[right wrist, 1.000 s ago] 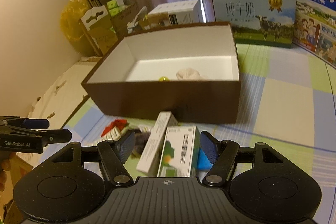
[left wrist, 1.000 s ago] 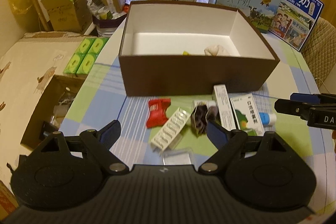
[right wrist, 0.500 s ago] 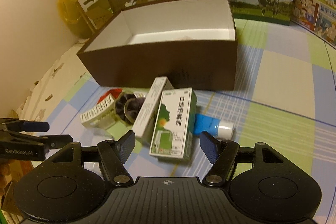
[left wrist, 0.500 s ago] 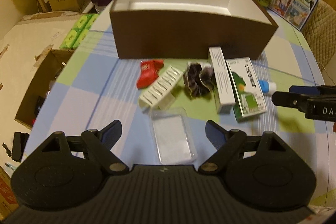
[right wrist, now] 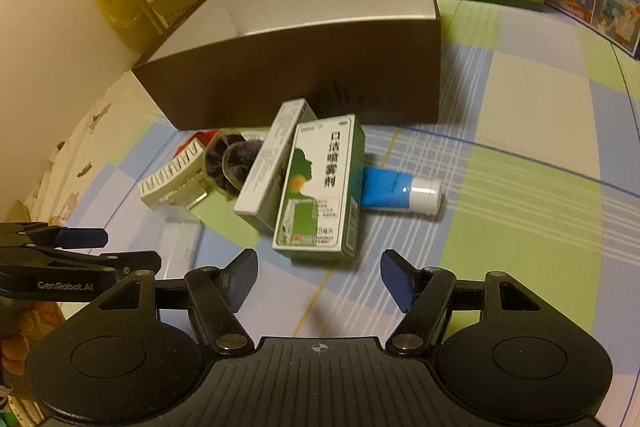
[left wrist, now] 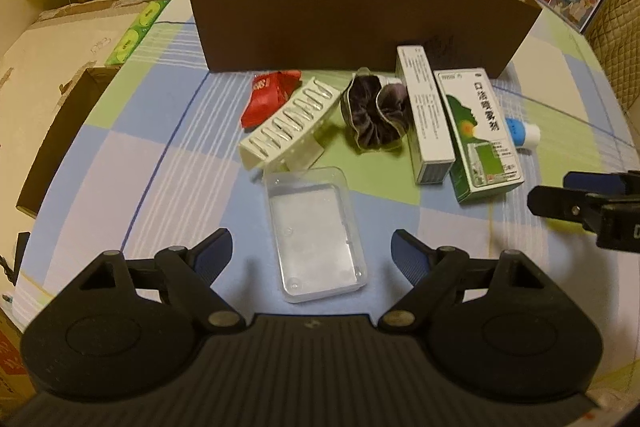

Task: Organize objects
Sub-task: 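Grasp the clear plastic tray with the left gripper while the right gripper approaches the spray box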

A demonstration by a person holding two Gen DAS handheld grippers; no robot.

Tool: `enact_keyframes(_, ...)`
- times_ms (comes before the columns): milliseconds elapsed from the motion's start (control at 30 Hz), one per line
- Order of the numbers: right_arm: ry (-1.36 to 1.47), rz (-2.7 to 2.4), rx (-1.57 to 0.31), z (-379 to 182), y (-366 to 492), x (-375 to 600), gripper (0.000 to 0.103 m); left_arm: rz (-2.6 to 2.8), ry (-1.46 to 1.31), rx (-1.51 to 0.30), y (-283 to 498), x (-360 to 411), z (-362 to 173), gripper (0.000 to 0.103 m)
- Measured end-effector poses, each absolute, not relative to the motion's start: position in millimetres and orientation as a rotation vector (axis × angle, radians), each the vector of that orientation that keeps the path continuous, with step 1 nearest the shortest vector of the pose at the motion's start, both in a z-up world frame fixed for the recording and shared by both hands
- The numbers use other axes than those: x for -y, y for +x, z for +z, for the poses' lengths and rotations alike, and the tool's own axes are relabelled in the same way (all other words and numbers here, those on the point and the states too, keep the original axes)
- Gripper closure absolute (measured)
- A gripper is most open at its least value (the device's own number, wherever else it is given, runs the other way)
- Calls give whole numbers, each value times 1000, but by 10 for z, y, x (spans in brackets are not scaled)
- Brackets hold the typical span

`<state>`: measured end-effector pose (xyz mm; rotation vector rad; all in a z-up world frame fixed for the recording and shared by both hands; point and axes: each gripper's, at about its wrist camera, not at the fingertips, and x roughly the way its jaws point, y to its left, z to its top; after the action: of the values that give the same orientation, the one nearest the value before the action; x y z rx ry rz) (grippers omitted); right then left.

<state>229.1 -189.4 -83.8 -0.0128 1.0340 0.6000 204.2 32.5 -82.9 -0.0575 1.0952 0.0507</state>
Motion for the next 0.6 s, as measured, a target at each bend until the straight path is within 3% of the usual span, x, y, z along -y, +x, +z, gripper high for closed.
enact_keyframes(600,3,555,-1059,-915,2326,1964,38,100,-30,-1150,2301,-280,-1128,23)
